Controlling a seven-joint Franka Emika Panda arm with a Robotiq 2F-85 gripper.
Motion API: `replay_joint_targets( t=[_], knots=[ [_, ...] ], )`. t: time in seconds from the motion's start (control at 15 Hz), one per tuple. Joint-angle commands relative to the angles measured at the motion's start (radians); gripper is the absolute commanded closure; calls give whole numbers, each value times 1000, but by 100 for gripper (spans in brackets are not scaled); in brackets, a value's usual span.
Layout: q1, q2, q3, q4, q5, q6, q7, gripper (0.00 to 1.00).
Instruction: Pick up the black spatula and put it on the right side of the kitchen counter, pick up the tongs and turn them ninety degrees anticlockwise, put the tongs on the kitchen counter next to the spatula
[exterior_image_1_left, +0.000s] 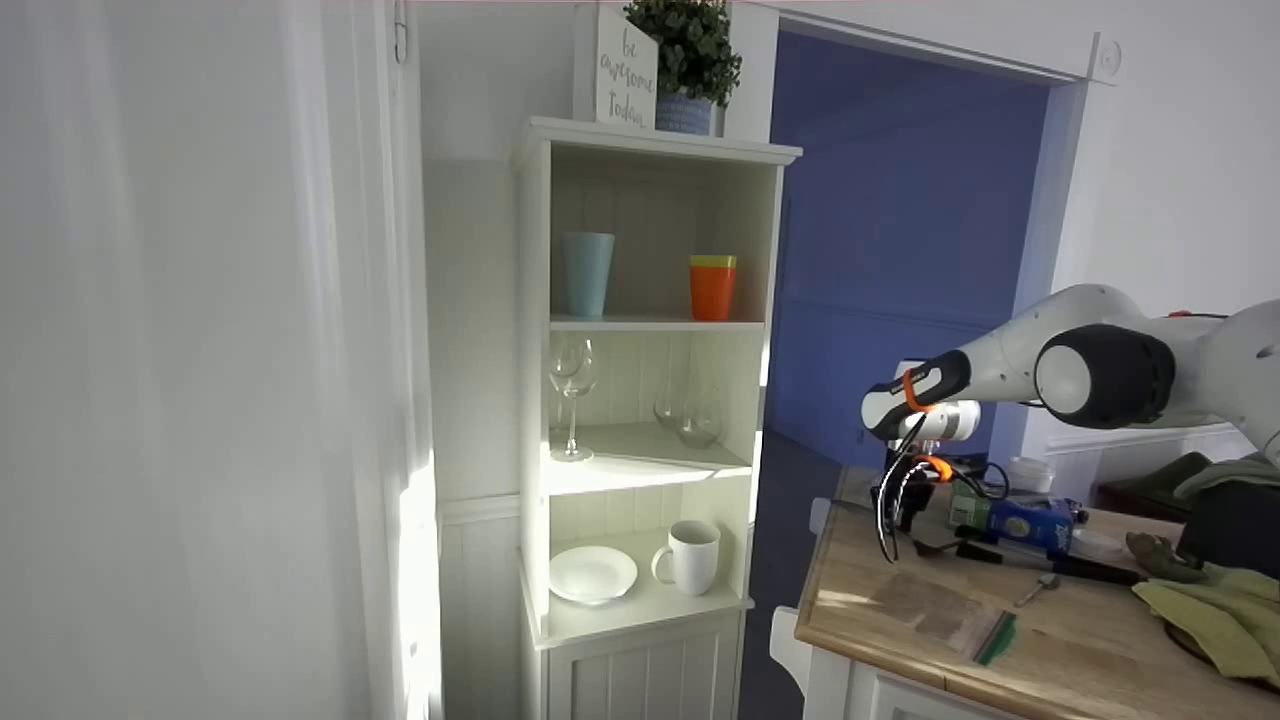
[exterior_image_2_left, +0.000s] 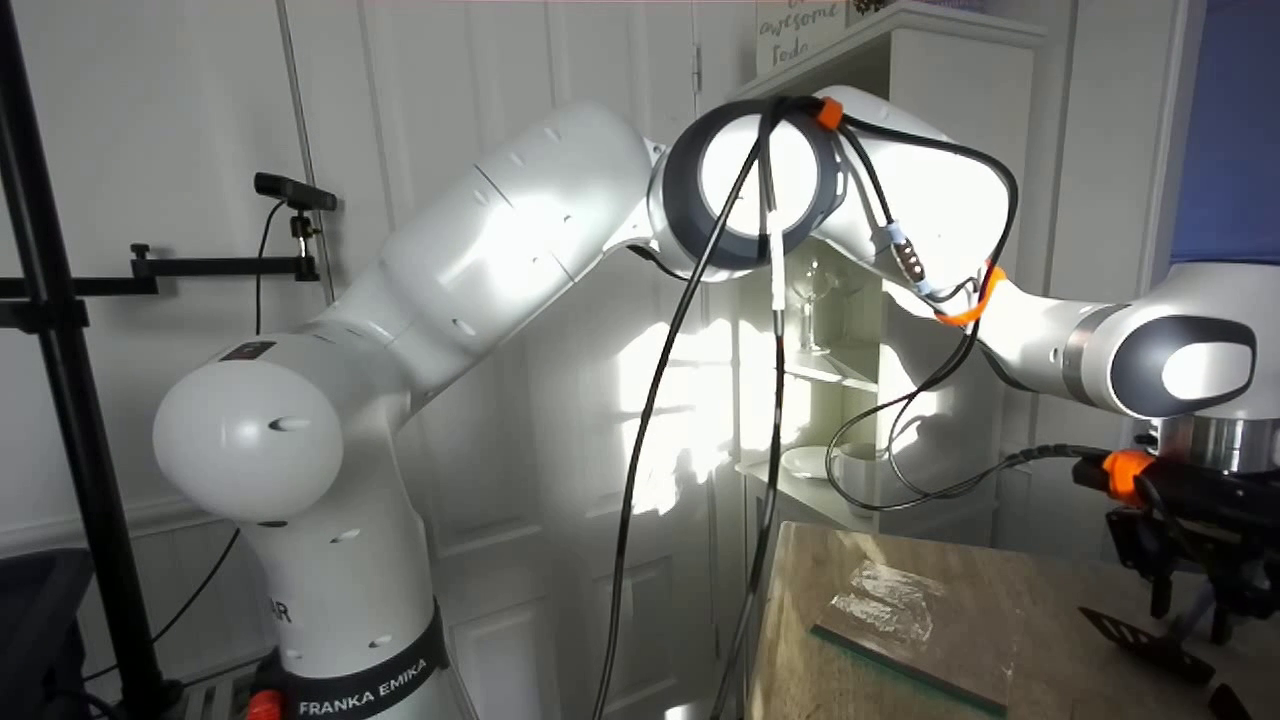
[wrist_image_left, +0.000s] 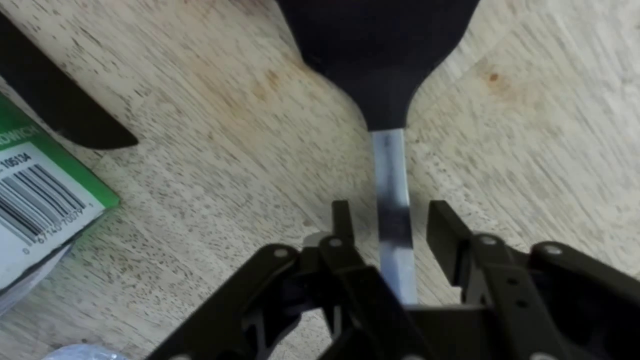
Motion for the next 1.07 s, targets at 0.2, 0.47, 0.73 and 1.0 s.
replay_joint_targets(
  t=[0.2, 0.47, 0.73, 1.0],
  knots=[
    [-27, 20, 30, 27, -6, 29, -50, 64],
    [-29, 11, 35, 17, -7, 37, -68, 93],
    [-13, -23, 19, -20, 3, 22, -70, 96],
    [5, -114, 9, -108, -4, -26, -53, 96]
  ],
)
